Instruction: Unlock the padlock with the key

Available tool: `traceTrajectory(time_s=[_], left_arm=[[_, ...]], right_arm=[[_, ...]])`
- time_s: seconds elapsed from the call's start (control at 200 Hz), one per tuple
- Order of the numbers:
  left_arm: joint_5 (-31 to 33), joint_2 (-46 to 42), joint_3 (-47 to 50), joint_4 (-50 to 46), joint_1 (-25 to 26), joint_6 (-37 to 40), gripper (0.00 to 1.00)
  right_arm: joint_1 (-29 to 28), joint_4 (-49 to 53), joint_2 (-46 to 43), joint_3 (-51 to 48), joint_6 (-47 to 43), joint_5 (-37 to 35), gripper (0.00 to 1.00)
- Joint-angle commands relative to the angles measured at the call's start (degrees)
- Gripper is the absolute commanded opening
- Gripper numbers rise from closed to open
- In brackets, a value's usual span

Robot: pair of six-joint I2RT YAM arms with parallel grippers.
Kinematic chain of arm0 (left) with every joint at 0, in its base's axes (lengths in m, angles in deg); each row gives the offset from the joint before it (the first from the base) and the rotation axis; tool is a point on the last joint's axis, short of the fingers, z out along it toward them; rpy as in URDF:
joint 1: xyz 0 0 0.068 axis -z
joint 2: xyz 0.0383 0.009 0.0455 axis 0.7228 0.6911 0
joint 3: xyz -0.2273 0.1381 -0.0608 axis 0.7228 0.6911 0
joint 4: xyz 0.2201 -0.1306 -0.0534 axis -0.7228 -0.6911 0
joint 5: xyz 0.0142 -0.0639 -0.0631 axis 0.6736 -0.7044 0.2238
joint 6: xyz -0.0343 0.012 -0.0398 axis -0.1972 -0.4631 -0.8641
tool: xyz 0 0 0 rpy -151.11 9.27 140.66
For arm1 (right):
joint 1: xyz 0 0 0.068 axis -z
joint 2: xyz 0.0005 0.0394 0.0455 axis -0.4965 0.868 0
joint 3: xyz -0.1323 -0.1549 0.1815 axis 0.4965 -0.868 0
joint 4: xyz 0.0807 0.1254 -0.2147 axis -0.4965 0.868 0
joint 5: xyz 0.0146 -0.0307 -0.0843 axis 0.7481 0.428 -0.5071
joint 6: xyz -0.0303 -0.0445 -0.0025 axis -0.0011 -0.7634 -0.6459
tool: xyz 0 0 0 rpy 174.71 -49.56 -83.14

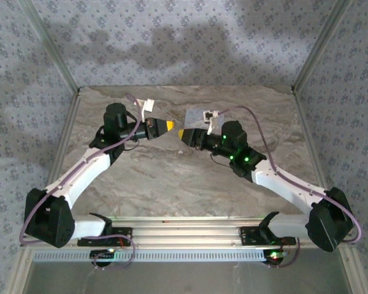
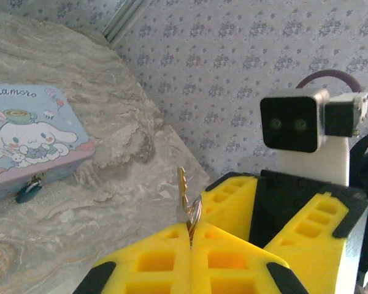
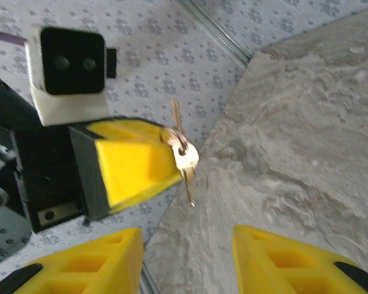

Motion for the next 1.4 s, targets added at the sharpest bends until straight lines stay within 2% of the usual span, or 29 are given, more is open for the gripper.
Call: traceTrajectory(time_s=[0.0,0.395,0.834,1.134,1.224,1.259,1.399], left_arm=[[-0.9,-1.4,-1.7,3.3,0.8,-2.2,0.0],[-2.9,-0.4,-4.5,1.7,0.7,-6.5,0.0],[-3.7,-0.5,-5.0,1.1,0.7,-6.3,0.0],[-4.3,-1.0,-4.8,-1.0,0.8,-5.1,0.0],[-4.4,-1.3,-4.6,-2.4,0.8,-4.1,0.0],[-4.4,-1.4,-4.6,-3.0,0.8,-3.6,0.0],[-4.6,-1.5,-4.9,-5.2,0.8,-1.9,0.01]], right_arm=[[0.8,-5.8,2.7,1.8,2.4,2.6,0.41],[2.2,-11.2,4.3,1.6,-0.6,7.1,0.36],[3.2,-12.9,6.8,4.2,-0.8,12.6,0.33],[3.8,-13.4,7.6,4.6,-1.6,13.0,0.17],[4.0,-12.9,7.4,4.4,-2.7,13.4,0.07],[4.3,-11.7,7.0,4.4,-3.6,13.5,0.0],[4.8,-2.5,4.7,5.1,-9.6,11.9,0.0]])
